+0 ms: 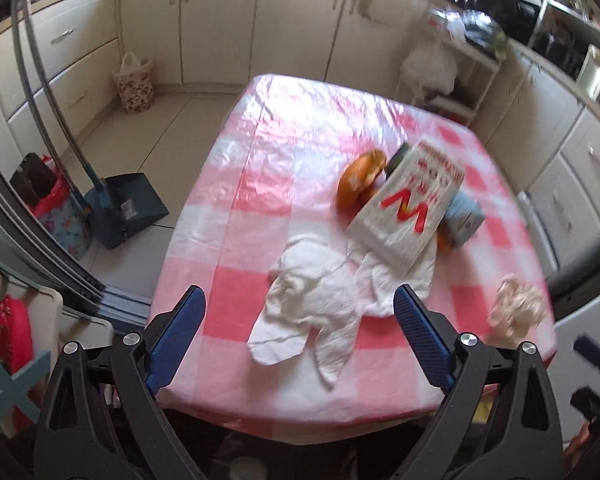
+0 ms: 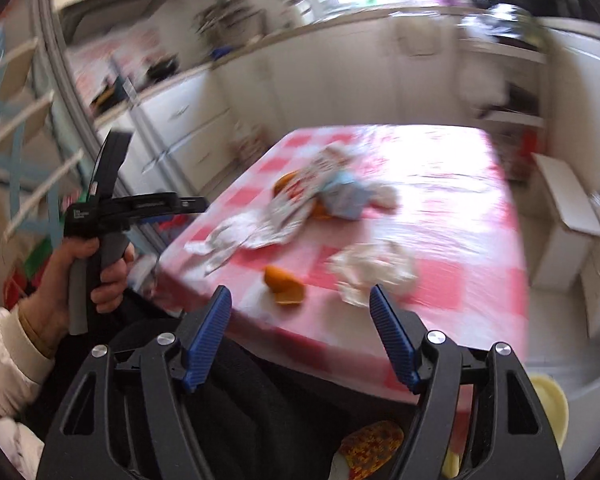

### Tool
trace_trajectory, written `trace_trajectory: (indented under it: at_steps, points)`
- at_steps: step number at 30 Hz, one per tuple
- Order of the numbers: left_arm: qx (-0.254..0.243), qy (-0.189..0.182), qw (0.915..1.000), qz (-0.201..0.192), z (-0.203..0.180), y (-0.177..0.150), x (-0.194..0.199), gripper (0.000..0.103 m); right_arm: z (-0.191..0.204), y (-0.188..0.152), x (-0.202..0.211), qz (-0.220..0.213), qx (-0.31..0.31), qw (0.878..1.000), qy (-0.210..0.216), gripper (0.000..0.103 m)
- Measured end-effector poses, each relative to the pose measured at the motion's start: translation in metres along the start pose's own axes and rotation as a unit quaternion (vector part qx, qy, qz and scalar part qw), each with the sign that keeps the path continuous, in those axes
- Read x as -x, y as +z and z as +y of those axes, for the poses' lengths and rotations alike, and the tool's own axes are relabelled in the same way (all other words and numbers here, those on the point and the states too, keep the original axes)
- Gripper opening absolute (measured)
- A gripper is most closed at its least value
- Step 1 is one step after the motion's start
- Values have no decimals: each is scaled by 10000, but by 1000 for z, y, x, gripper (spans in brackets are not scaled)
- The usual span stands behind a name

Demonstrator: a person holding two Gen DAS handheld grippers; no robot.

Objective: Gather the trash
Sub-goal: 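Grasp the crumpled tissue with the left gripper while the right grasps an orange peel, then carry the tissue and orange peel in both grippers over the yellow bin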

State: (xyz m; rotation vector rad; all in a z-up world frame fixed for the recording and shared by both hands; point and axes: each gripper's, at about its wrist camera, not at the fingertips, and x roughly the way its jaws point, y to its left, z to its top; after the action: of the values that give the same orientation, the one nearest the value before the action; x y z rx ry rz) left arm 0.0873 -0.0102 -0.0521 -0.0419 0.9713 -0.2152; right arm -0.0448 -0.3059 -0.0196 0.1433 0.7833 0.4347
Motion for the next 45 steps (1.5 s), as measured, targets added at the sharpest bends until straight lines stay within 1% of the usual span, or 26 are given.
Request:
trace_trajectory:
  at_steps: [2,6,10,12,13,14,15,16,17,18,19,20,21,22,23,24,25,27,30,34,36,41,45]
  points:
    - [-122,125,9998,67,2,-2,-5,91,6,6,-21,179,126,9997,94,64]
    - [-141,162,9995,217,5,-3,-14,91,8,16,-61,511,164,9979,350,59]
    - [-296,217,9988,326,-2,-3,-26,91,7,13,-90,851,256,9954,352,55]
    - [-447,325,9979,334,-7,-4,-32,91,7,12,-100,951,296,9944,352,52]
    - [-524,392,9972,353,-9,-5,-35,89,7,11,-105,982,320,9940,345,51]
    - [-566,423,9967,395,-10,-5,-39,86,7,10,-108,998,339,9938,344,49]
    - [-594,438,9962,460,-11,-5,-42,78,8,10,-112,1010,352,9937,341,47]
    - [-604,450,9956,551,-12,-6,-47,71,8,9,-113,1015,359,9936,335,43]
    - [-612,476,9951,609,-13,-7,-51,69,7,9,-115,1028,356,9935,336,37]
    - [-659,532,9949,556,-15,-7,-51,65,7,7,-118,1051,354,9933,336,33]
    - [-724,553,9943,547,-17,-7,-52,60,6,6,-119,1064,357,9931,329,26]
    - [-765,509,9944,528,-19,-7,-51,57,6,4,-120,1057,366,9932,325,25]
    - [-785,499,9943,513,-19,-7,-51,47,6,3,-119,1028,371,9935,325,24]
    - [-802,480,9944,487,-21,-8,-50,33,5,3,-119,1000,365,9938,323,22]
    - [-779,457,9947,485,-21,-7,-49,27,5,3,-118,967,356,9942,314,20]
    - [-710,403,9955,485,-20,-6,-48,18,5,4,-117,906,339,9949,301,19]
    - [-582,271,9970,443,-16,-5,-45,12,5,4,-109,835,313,9955,307,18]
    - [-353,129,9987,340,-9,-3,-37,10,5,7,-100,651,259,9970,334,18]
    - [-191,-27,9998,58,-2,0,-22,10,6,12,-78,300,125,9986,406,18]
    - [-82,-416,9979,-491,-4,-1,12,10,2,12,-41,-149,-72,9989,437,18]
    - [-156,-609,9956,-701,-12,-1,30,9,-4,9,-22,-325,-191,9985,395,18]
    - [-420,-1005,9894,-956,-47,0,69,10,-29,-9,32,-763,-567,9954,123,18]
    - [-804,-1307,9828,-1031,-95,-4,93,10,-56,-31,77,-1043,-918,9901,-194,18]
